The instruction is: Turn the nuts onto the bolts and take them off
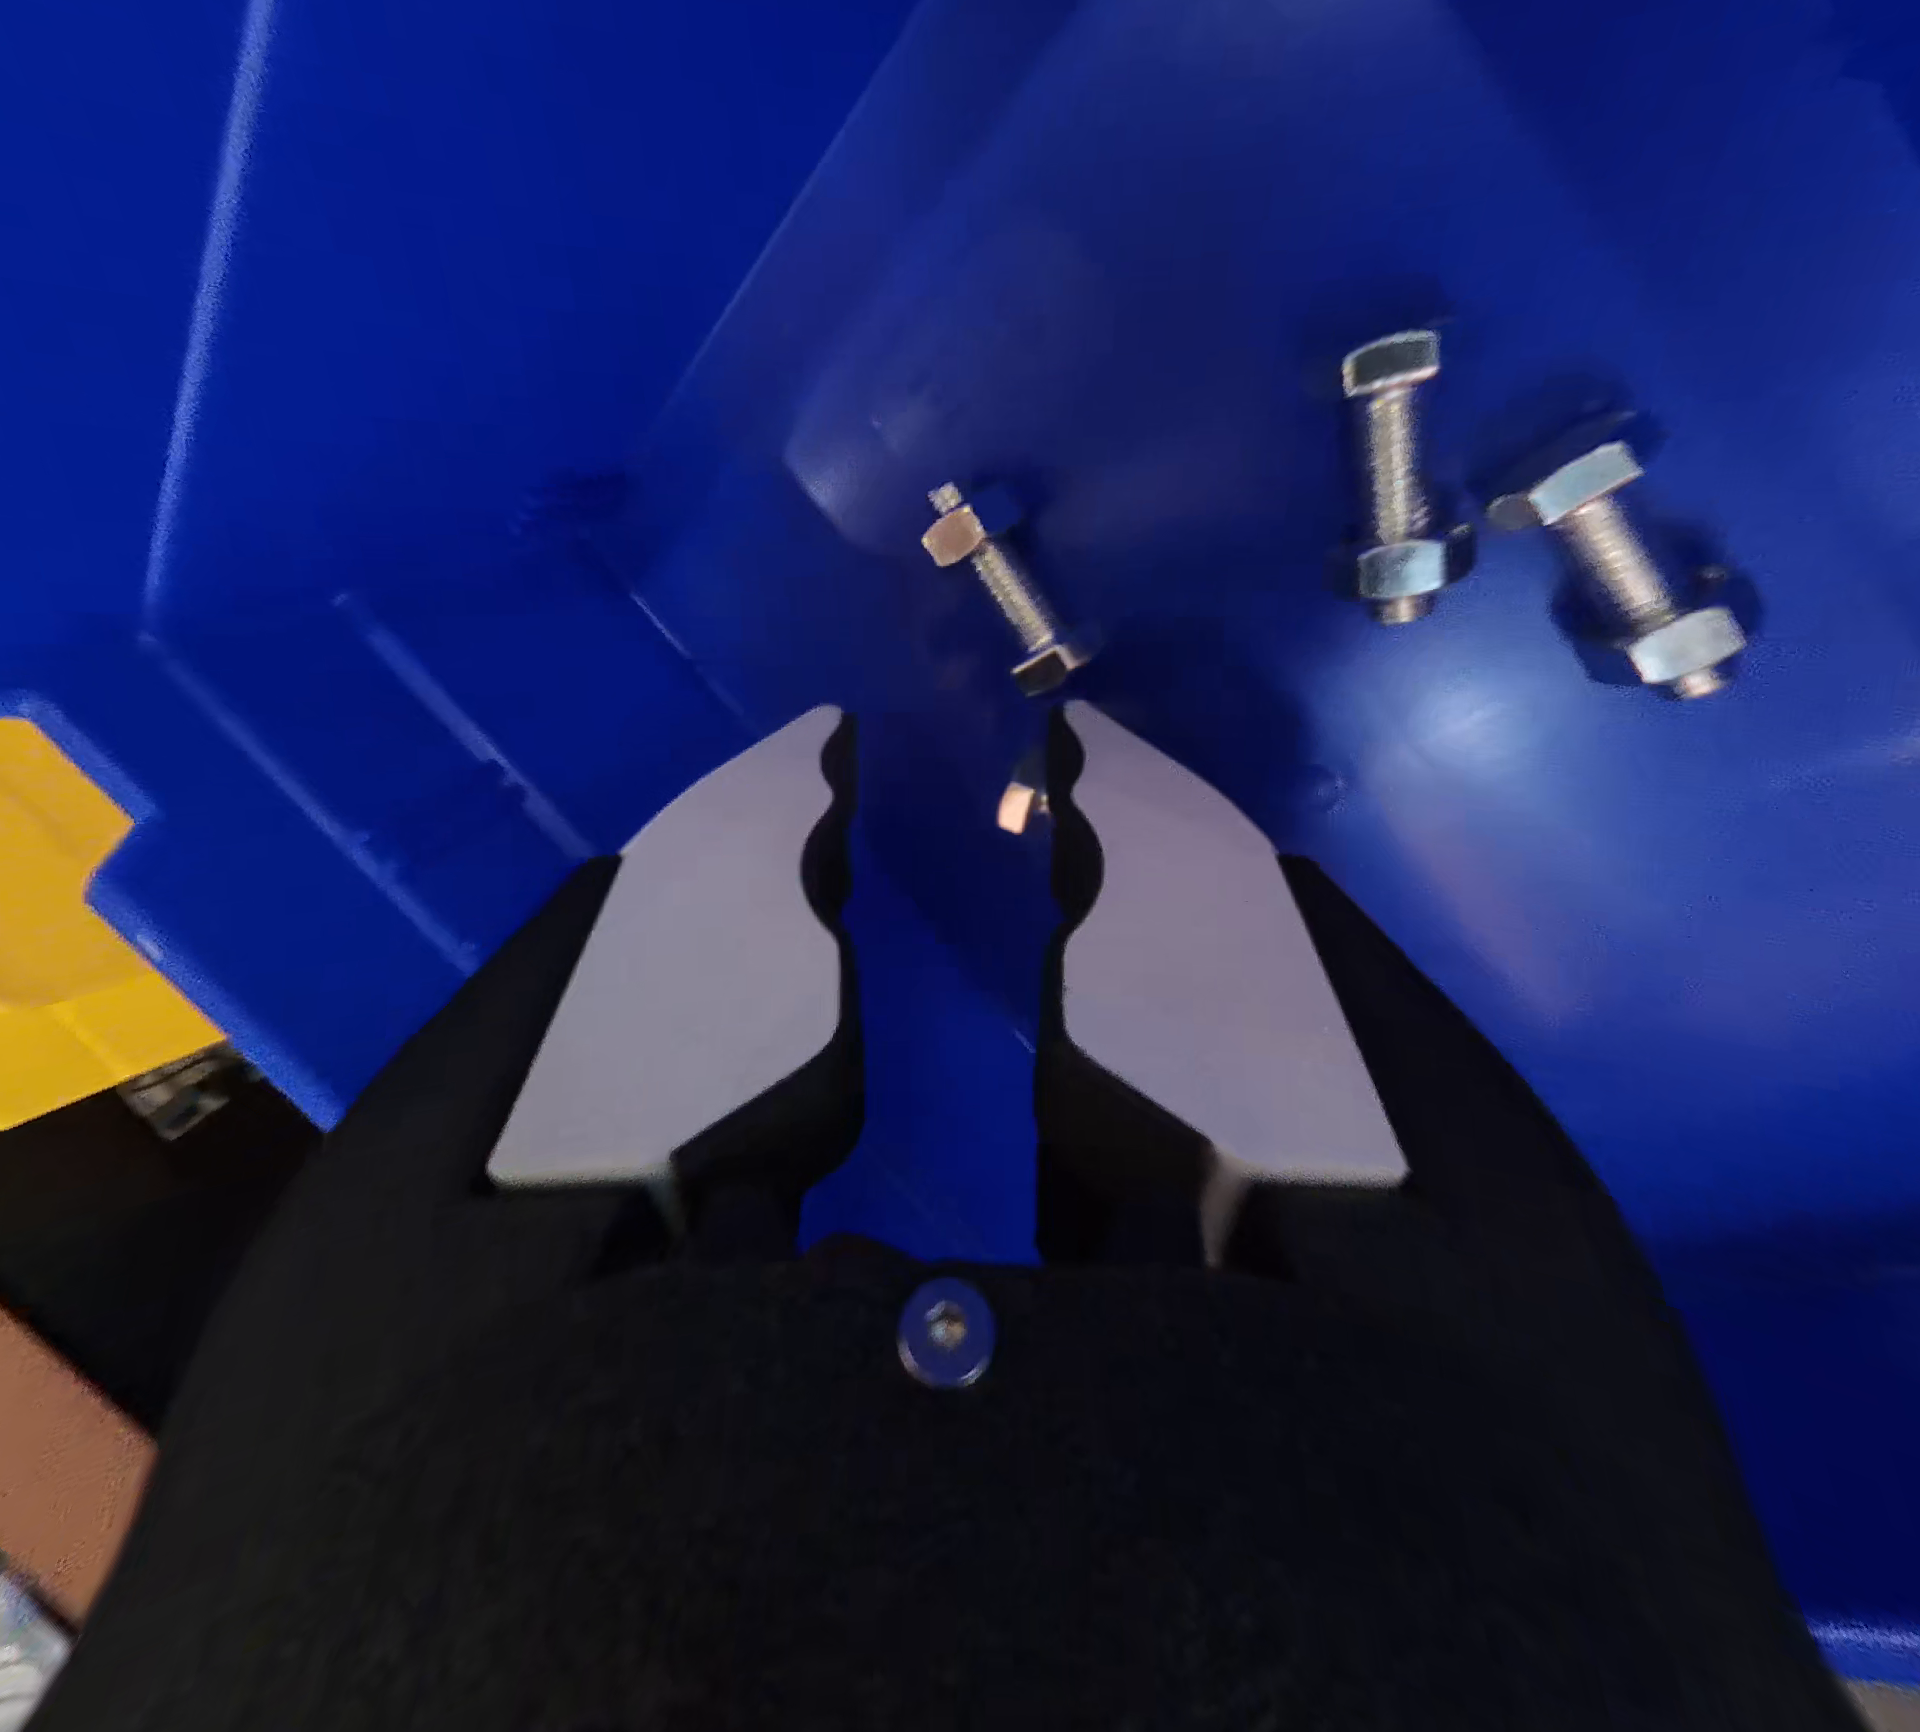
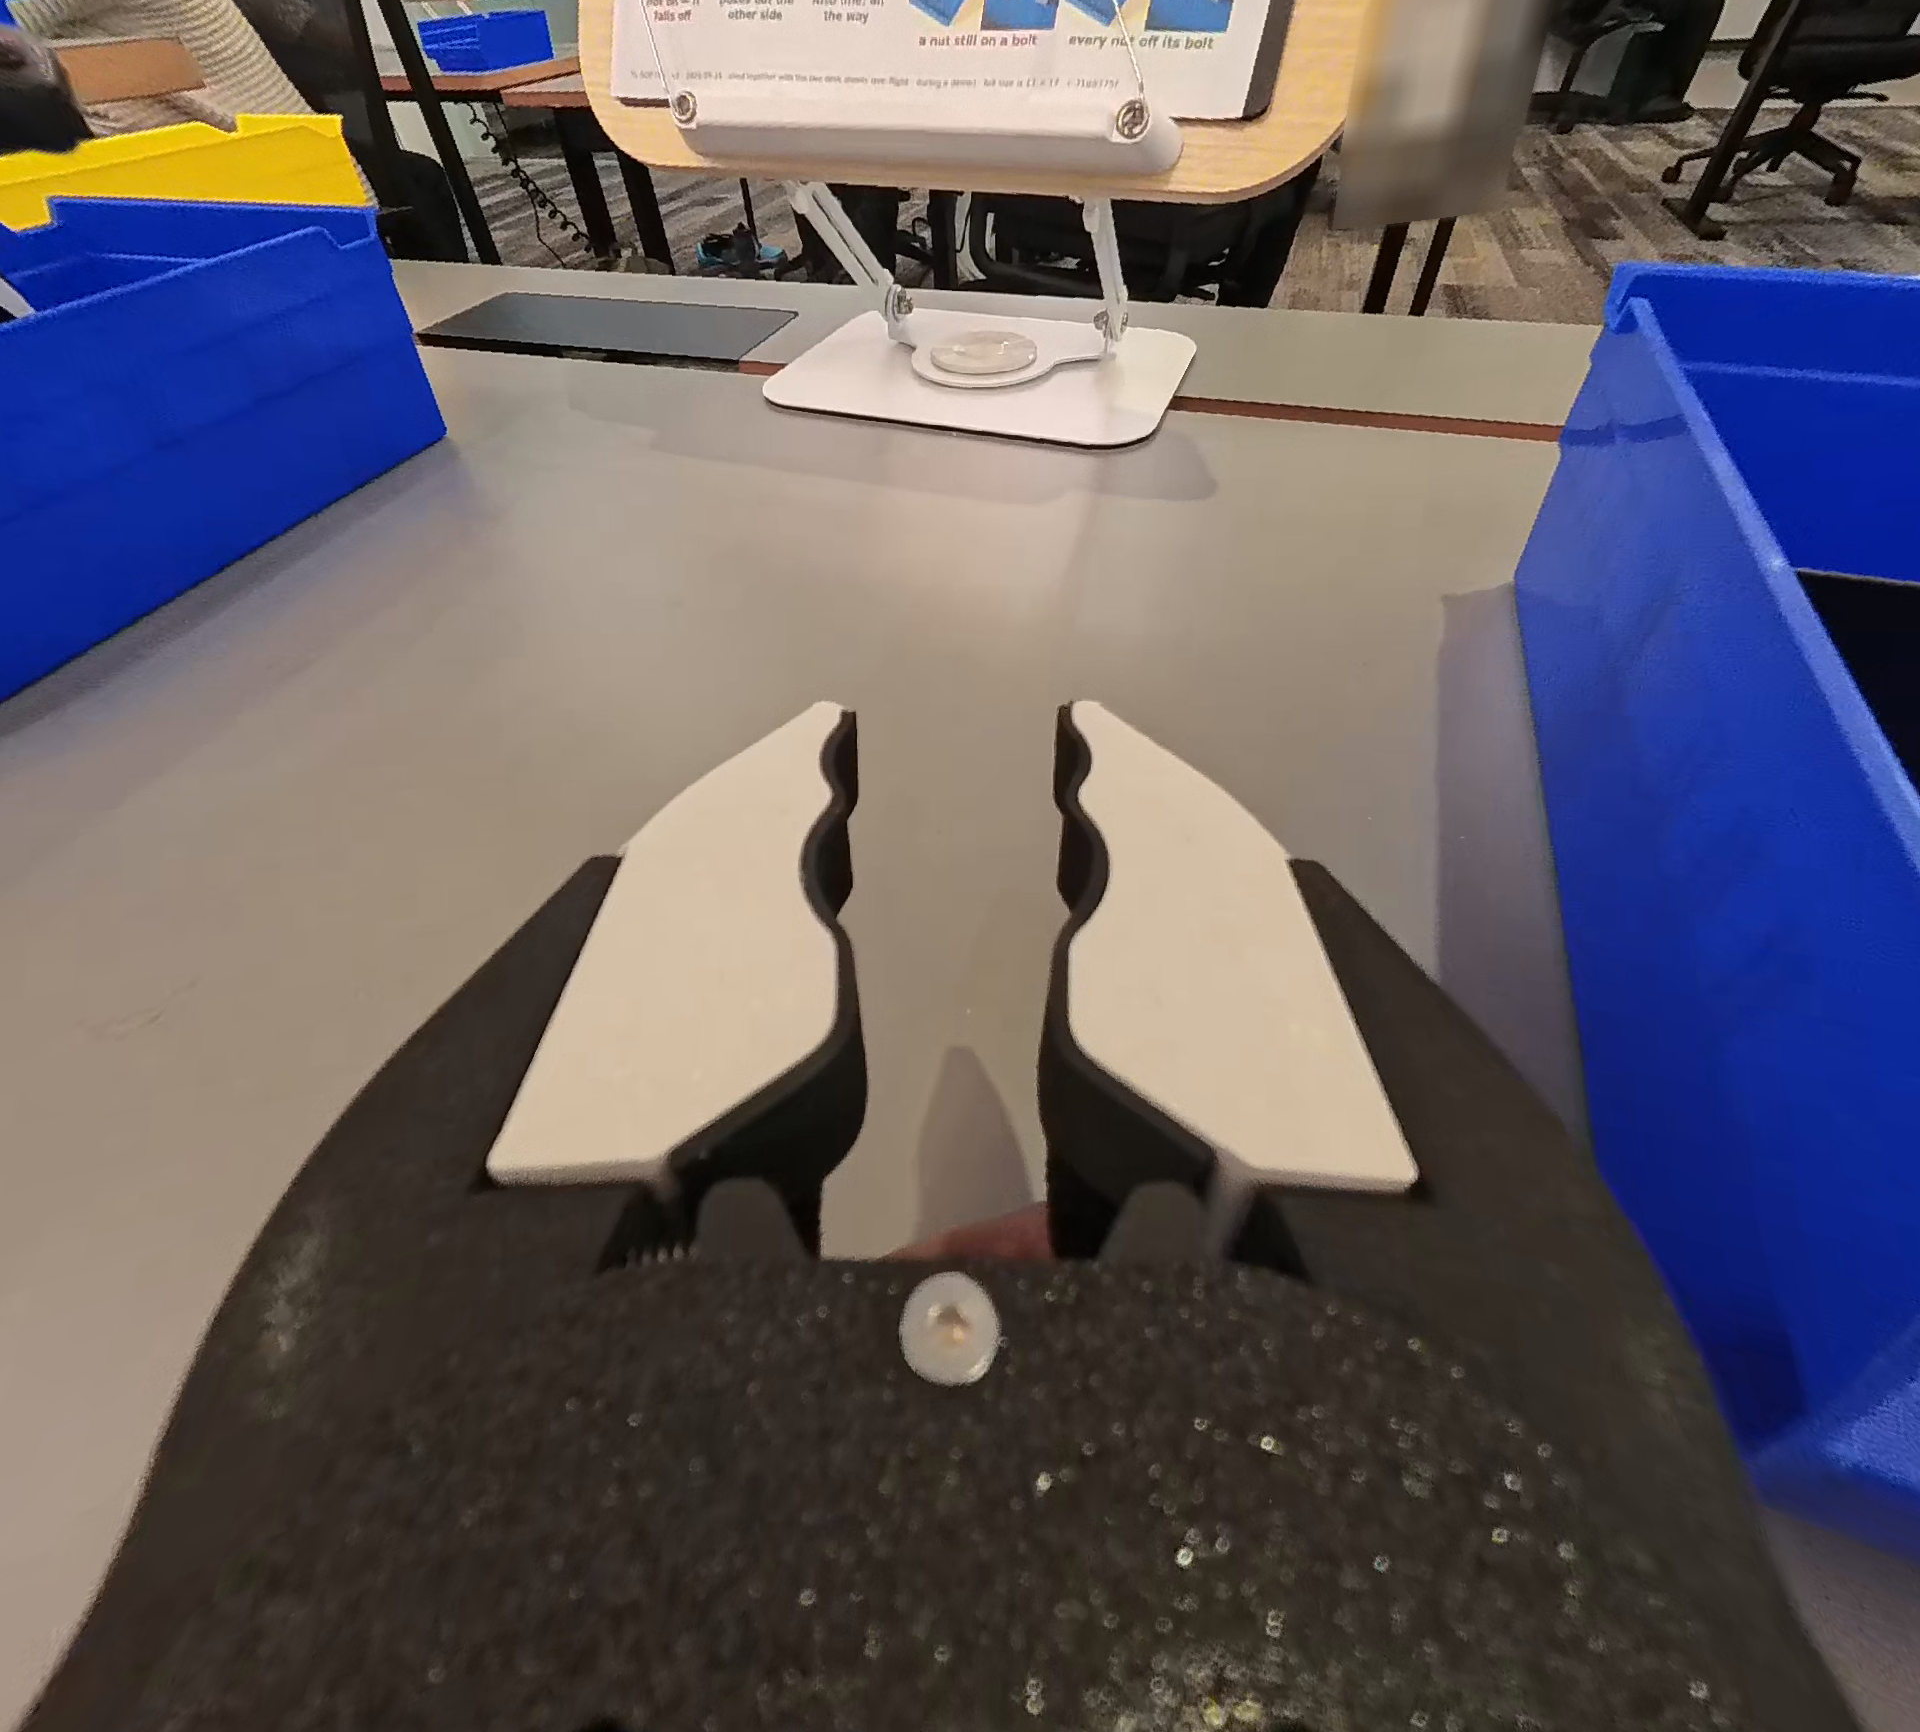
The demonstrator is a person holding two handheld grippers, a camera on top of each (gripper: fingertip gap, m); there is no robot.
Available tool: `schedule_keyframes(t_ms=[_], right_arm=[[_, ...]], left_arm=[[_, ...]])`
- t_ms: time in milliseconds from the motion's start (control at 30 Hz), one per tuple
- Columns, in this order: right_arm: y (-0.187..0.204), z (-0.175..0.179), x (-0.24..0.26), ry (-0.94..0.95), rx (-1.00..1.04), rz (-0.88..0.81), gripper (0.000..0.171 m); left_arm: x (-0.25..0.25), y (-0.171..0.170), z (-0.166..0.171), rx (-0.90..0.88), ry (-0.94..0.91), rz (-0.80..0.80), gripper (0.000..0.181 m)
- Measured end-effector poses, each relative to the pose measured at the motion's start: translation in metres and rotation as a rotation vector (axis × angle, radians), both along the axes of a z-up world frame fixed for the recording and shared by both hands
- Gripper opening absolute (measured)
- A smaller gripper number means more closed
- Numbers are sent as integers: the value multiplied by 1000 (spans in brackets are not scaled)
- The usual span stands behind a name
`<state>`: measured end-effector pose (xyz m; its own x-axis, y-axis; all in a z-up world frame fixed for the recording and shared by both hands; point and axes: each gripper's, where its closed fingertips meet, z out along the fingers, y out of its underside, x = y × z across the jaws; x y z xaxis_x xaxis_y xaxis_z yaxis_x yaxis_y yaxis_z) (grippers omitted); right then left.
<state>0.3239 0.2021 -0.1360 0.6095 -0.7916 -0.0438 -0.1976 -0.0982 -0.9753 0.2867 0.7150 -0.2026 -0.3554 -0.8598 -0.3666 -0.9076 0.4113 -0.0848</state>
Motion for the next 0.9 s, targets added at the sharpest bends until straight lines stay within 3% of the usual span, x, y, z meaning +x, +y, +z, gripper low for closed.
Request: schedule_keyframes(t_ms=[333, 533, 667, 900], right_arm=[[0, 0, 0, 5, 12, 10, 34], [0, 0, 0, 15, 25, 18, 33], [0, 0, -1, 14, 25, 23, 32], [1, 0, -1, 20, 31, 32, 31]], left_arm=[[4, -14, -10, -152, 3, 243, 45], [6, -22, -14, -316, -7, 395, 19], [8, -21, -14, -365, -38, 375, 19], [7, -36, 5, -366, -221, 187, 19]])
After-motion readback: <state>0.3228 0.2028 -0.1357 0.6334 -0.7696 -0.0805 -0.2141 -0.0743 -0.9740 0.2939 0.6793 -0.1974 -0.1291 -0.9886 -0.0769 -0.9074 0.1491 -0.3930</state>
